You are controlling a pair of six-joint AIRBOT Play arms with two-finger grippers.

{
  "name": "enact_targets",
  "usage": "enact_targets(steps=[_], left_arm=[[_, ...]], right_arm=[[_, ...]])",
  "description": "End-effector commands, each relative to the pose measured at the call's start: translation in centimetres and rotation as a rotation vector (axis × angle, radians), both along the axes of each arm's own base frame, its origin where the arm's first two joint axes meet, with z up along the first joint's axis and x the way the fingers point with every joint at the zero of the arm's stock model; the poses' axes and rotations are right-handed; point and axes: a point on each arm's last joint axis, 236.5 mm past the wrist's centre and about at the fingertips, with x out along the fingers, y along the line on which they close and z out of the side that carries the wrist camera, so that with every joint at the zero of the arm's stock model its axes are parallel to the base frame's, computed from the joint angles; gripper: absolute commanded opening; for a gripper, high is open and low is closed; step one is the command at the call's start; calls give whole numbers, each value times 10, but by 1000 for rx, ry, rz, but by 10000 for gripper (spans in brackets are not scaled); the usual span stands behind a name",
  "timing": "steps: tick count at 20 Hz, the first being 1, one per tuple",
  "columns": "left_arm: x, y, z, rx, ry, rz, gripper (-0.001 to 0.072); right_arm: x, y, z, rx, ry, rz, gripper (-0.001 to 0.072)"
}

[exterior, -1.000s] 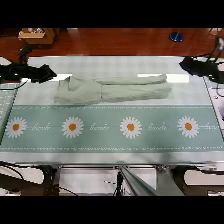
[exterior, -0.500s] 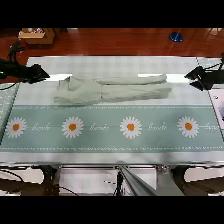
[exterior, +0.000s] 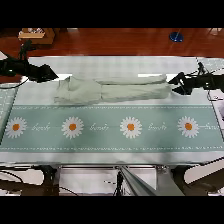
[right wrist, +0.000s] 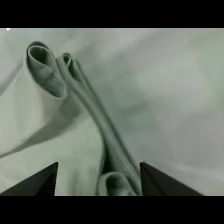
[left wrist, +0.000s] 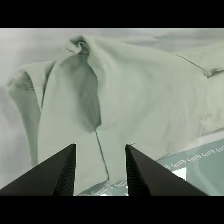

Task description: Fold the shirts.

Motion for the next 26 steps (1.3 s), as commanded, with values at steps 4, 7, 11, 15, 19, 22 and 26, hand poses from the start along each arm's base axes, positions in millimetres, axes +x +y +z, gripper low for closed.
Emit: enact_targets(steps=[4,7,11,15,19,22,26], left_arm=[[0,-7,1,-3,-2,-14,361],[-9,-12,3,-25,26,-35,232],[-11,-50,32,-163,-1,-65,31],[-15,-118,61,-319,-23,-144,32],[-45,-197,62,-332,8,-300,32],[-60,-254,63,-327,-23,-372,32],[-83,-319,56,-332,-30,-419,32]], right_arm=[[15,60,-10,108,-15,34,16],[25,63,48,174,-170,67,15],[10,47,133,107,-304,106,15],[-32,47,189,28,-337,197,15],[-71,47,218,-82,-334,267,15],[-93,48,236,-133,-339,294,15],[-118,50,256,-185,-349,313,15]])
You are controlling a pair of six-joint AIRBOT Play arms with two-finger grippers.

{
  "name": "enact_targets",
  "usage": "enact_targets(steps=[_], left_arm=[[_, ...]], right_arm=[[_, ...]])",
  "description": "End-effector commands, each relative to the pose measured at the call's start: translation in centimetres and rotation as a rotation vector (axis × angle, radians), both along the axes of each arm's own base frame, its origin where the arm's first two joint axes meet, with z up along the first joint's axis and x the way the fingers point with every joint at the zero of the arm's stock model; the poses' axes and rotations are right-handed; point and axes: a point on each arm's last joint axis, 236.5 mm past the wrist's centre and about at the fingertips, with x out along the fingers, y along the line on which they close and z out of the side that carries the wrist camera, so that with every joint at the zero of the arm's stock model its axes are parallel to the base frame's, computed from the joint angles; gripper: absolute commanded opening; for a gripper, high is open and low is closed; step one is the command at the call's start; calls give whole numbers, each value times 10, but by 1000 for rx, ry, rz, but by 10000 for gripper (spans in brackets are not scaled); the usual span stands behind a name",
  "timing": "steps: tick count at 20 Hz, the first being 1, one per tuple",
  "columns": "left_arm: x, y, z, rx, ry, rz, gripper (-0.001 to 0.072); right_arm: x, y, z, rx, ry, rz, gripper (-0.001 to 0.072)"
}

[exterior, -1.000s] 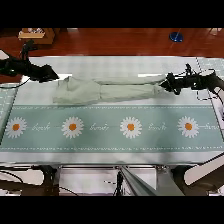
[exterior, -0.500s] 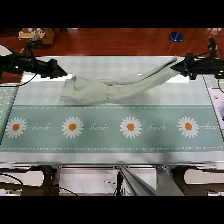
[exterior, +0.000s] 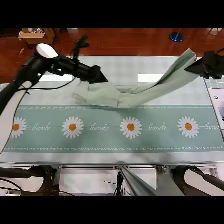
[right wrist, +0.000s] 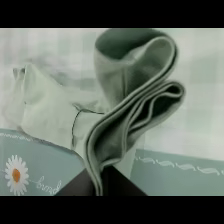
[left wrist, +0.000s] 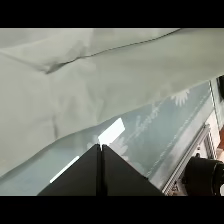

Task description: Fold the shirts.

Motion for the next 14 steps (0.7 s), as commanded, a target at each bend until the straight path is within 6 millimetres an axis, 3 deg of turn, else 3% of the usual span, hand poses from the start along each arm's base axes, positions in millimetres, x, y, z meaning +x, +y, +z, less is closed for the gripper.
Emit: enact_targets(steps=[1,6,10,14], left_arm=[[-23,-56,-9,-6,-4,-49,32],[-61,-101,-59,12,146,-122,32],[-82,-135,-79,-41,226,-146,32],[-103,-168,-101,-76,305,-141,32]], right_arm=[[-28,2,17,-55,-3,18,15],[-51,9,44,-77,-48,8,15],[-60,12,56,-83,-76,-3,15],[-62,13,57,-68,-59,-17,15]])
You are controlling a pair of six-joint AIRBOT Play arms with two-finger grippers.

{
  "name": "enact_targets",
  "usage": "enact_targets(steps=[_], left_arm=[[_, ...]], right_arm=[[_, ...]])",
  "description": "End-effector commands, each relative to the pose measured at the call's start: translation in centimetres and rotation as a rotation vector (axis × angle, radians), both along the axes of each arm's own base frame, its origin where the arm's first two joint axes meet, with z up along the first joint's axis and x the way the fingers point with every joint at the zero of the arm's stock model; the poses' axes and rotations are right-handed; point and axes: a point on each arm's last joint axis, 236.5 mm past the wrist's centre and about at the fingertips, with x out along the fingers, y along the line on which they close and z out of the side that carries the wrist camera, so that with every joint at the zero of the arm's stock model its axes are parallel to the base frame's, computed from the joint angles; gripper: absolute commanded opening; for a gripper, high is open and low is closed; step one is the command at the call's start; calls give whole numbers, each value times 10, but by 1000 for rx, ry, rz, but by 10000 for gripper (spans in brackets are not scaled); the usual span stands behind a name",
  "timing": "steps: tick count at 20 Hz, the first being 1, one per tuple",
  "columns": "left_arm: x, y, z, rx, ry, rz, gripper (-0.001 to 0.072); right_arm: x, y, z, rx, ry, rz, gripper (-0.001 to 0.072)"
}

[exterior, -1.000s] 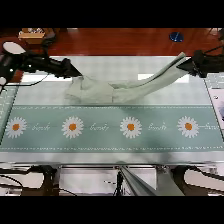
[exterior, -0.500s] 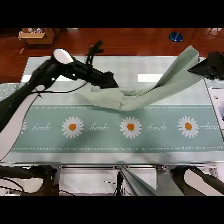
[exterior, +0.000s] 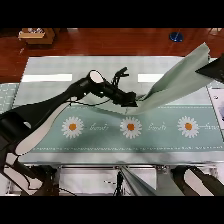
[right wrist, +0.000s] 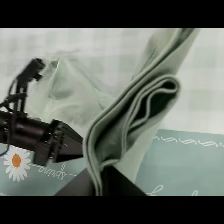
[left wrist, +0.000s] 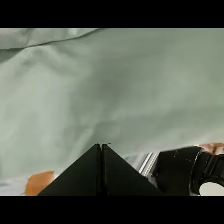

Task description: Fold the shirts.

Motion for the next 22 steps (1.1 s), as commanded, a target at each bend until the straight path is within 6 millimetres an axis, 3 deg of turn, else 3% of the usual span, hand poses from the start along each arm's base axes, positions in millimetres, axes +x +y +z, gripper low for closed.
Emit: enact_targets(steps=[1,4,7,9,12,14,16,19,22], left_arm=[[-21,-33,-20,-34,83,12,32],[-41,-62,-36,-65,170,38,32],[-48,-85,-44,-99,225,58,32],[-42,-92,-38,-130,222,63,32],[-17,-83,-5,-195,109,44,29],[2,-59,39,-244,-3,10,28],[19,-19,80,-231,-127,-29,29],[44,56,130,-154,-306,-40,30],[61,134,183,-124,-414,22,30]], right_arm=[[-4,1,2,9,10,-13,15],[-5,1,2,12,14,-16,15],[-6,2,2,13,21,-13,15],[-9,3,1,13,30,-6,15],[-12,4,-1,13,43,3,15],[-13,4,-3,2,48,6,15],[-13,2,-11,-59,62,13,15],[-8,17,-19,-138,47,59,15],[9,47,-27,-160,21,104,15]])
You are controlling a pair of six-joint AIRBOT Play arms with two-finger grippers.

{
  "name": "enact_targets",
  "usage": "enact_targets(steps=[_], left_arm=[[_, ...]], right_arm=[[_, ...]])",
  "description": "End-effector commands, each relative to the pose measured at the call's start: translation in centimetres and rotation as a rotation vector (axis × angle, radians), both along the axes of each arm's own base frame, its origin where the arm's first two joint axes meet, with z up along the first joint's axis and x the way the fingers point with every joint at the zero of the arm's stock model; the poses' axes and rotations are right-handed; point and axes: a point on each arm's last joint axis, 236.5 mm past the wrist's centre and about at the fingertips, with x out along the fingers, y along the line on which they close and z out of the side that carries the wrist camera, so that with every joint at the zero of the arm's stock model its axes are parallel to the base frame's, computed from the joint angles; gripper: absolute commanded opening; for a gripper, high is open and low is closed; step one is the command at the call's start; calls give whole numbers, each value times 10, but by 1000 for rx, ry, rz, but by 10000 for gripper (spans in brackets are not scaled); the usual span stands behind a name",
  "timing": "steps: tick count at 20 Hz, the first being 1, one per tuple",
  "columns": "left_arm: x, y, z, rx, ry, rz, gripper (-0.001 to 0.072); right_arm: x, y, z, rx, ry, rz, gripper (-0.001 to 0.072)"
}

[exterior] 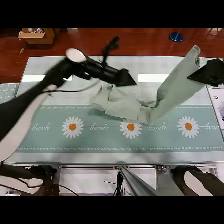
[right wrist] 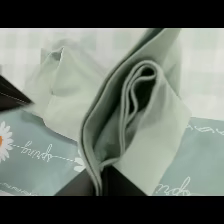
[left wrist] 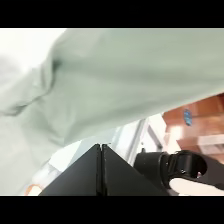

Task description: Fold the shirts.

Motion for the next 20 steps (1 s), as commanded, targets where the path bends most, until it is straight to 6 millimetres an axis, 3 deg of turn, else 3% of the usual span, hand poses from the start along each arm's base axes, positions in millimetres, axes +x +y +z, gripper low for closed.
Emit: enact_targets(steps=[1,3,6,8,12,13,14,15,16,18,20], left_arm=[[8,92,56,58,-136,60,30],[7,129,84,58,-183,110,30],[-5,165,112,67,-235,150,30],[-20,175,120,79,-241,130,30],[-39,175,124,89,-242,83,30],[-39,175,125,89,-243,83,30],[-39,175,124,89,-242,83,30],[-39,175,123,89,-239,84,30],[-39,176,119,97,-232,85,30],[-37,181,103,141,-210,92,30],[-36,188,83,189,-177,100,31]], right_arm=[[20,31,-12,-44,-31,44,15],[33,61,-25,-23,-23,83,15],[52,111,-53,1,-6,140,15],[62,147,-77,19,16,163,15],[70,224,-132,65,67,178,20],[68,246,-142,93,71,190,117],[64,271,-151,135,80,200,301],[58,291,-155,166,81,224,410],[52,302,-157,175,74,252,422],[46,301,-152,158,61,294,422],[46,271,-142,96,60,312,422]])
